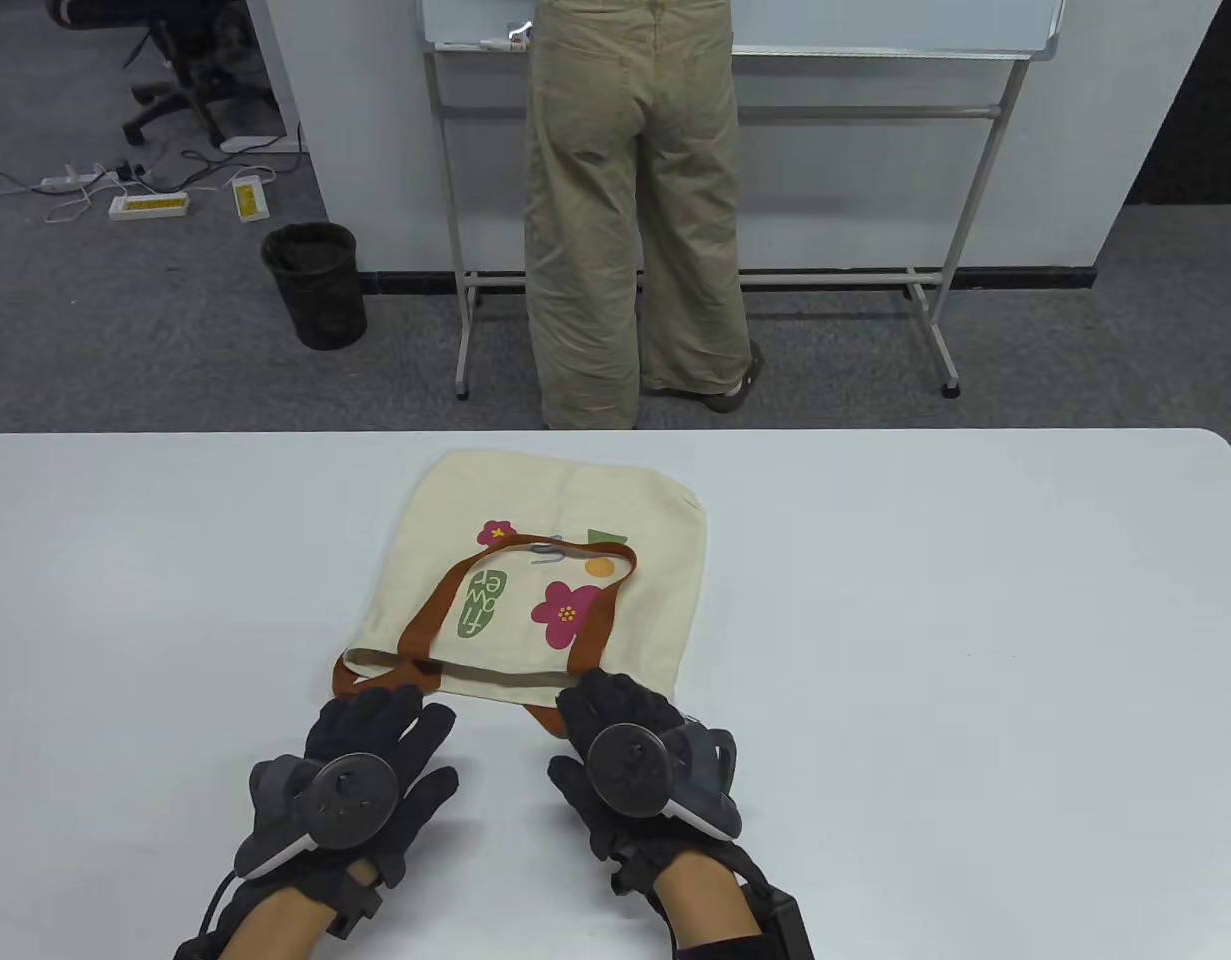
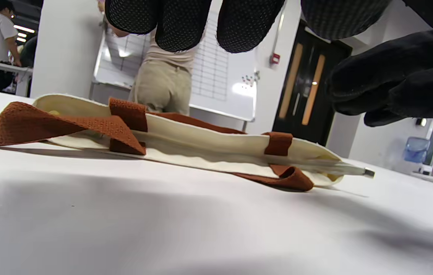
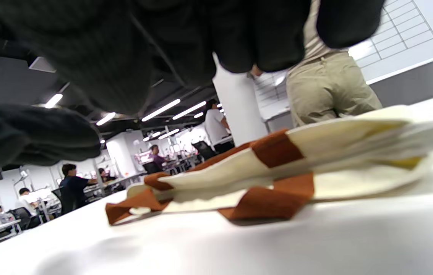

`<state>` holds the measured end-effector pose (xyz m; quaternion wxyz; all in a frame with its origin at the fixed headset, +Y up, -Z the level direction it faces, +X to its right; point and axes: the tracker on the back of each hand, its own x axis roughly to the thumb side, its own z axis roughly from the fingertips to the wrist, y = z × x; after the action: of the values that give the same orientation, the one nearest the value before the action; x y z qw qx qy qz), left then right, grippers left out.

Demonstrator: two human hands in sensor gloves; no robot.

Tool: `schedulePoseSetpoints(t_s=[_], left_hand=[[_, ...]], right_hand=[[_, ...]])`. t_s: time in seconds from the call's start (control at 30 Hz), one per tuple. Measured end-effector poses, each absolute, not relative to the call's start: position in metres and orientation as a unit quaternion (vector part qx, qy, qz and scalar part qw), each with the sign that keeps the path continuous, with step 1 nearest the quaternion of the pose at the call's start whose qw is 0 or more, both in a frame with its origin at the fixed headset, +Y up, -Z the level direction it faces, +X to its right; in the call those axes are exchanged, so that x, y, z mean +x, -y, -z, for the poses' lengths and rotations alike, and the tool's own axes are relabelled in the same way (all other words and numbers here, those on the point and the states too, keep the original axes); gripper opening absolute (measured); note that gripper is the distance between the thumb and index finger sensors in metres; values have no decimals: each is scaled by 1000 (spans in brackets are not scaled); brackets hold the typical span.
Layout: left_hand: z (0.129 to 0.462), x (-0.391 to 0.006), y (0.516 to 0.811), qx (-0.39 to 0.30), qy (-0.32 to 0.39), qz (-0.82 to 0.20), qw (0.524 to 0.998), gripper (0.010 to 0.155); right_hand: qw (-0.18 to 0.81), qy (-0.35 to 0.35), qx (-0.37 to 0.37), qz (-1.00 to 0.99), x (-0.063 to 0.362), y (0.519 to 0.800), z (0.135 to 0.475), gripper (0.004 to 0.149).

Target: Unzip the canvas bag

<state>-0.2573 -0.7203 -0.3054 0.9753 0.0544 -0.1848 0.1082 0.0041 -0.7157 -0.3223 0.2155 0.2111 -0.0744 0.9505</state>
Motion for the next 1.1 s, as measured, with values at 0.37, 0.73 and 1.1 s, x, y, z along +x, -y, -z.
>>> schedulePoseSetpoints(t_s=[0.37,0.73,1.1], left_hand=[[306,-269,715,61,166,-125,976,67],[309,-289,714,63,135,-160,976,66],[312,-293,708,72,126,-179,973,66]], right_hand=[[224,91,157,-958,18,711,329,81],[318,30,12,-948,62,738,358,95],[313,-70,-61,-945,68,766,389,90]])
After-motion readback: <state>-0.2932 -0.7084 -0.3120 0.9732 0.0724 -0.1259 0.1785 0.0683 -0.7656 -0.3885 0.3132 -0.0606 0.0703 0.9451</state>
